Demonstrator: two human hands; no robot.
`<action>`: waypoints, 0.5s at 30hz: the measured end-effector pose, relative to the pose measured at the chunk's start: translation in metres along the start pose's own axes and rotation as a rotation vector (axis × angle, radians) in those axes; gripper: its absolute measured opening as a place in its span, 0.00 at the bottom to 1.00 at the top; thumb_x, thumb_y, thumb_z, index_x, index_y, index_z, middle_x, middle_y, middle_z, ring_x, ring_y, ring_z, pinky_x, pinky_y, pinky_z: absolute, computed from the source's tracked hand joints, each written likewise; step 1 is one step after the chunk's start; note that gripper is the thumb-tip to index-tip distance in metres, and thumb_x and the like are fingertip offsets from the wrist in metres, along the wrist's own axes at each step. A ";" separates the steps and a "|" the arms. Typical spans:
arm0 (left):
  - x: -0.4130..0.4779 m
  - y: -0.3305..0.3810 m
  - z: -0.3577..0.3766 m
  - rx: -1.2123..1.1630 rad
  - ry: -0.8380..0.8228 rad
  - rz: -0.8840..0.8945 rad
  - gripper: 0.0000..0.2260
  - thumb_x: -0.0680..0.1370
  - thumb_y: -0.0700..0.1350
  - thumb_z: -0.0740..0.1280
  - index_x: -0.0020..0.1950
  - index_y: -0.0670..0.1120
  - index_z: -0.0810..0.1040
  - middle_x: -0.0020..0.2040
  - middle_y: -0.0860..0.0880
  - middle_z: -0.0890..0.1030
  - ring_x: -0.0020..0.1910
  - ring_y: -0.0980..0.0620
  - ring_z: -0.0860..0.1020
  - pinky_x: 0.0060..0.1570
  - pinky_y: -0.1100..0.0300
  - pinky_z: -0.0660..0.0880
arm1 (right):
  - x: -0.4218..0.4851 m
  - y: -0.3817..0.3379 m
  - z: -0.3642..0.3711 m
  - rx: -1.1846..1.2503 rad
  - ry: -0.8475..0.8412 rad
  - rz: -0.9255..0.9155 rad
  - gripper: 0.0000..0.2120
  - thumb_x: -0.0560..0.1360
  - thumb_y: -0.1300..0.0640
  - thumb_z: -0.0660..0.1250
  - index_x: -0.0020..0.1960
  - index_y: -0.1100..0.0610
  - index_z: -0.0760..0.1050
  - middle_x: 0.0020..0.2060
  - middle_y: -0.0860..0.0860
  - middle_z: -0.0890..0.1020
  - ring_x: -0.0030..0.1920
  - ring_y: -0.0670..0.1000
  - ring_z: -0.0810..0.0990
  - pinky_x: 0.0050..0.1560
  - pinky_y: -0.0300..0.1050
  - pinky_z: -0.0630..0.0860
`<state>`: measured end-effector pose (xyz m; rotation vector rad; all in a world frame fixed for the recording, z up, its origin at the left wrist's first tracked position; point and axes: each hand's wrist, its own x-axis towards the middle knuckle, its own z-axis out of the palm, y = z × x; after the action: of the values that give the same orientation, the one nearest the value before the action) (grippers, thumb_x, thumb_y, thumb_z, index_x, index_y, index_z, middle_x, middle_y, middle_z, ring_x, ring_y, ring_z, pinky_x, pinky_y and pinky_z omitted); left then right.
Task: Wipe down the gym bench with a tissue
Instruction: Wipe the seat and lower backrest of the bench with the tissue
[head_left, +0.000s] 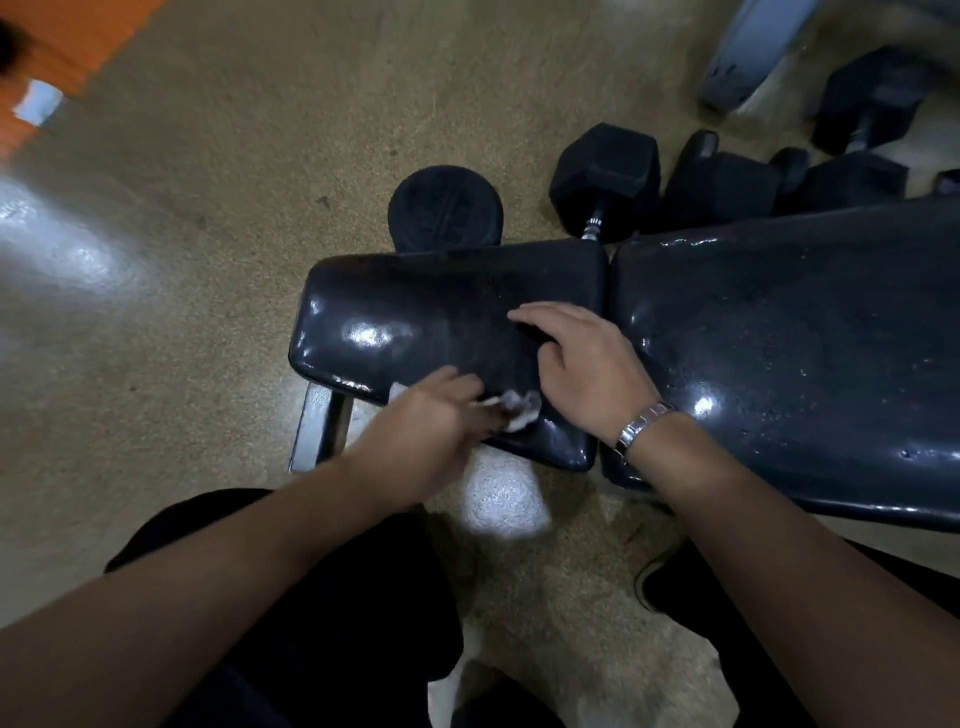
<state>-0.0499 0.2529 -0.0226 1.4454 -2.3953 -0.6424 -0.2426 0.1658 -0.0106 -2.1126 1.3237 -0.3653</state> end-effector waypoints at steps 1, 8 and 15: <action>-0.004 -0.002 -0.002 0.012 -0.044 0.043 0.16 0.73 0.38 0.74 0.58 0.51 0.85 0.47 0.49 0.79 0.48 0.47 0.76 0.46 0.52 0.77 | -0.001 0.000 -0.002 0.014 0.009 -0.005 0.24 0.73 0.67 0.57 0.66 0.54 0.78 0.63 0.49 0.79 0.65 0.50 0.75 0.70 0.45 0.69; 0.014 0.009 0.003 -0.022 0.167 -0.258 0.14 0.74 0.39 0.73 0.58 0.51 0.85 0.45 0.46 0.80 0.46 0.43 0.77 0.43 0.49 0.79 | -0.005 0.008 -0.013 -0.028 0.148 -0.026 0.23 0.71 0.64 0.55 0.59 0.55 0.81 0.55 0.49 0.82 0.57 0.53 0.75 0.61 0.46 0.74; 0.003 0.014 0.011 -0.021 0.150 -0.216 0.15 0.72 0.38 0.75 0.57 0.52 0.86 0.44 0.48 0.80 0.44 0.45 0.77 0.42 0.52 0.78 | -0.003 0.010 -0.026 -0.076 0.168 -0.024 0.22 0.71 0.65 0.55 0.58 0.54 0.82 0.53 0.50 0.82 0.55 0.54 0.75 0.58 0.41 0.72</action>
<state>-0.0668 0.2586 -0.0250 1.6949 -2.1327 -0.5822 -0.2650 0.1563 0.0041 -2.2024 1.4276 -0.5198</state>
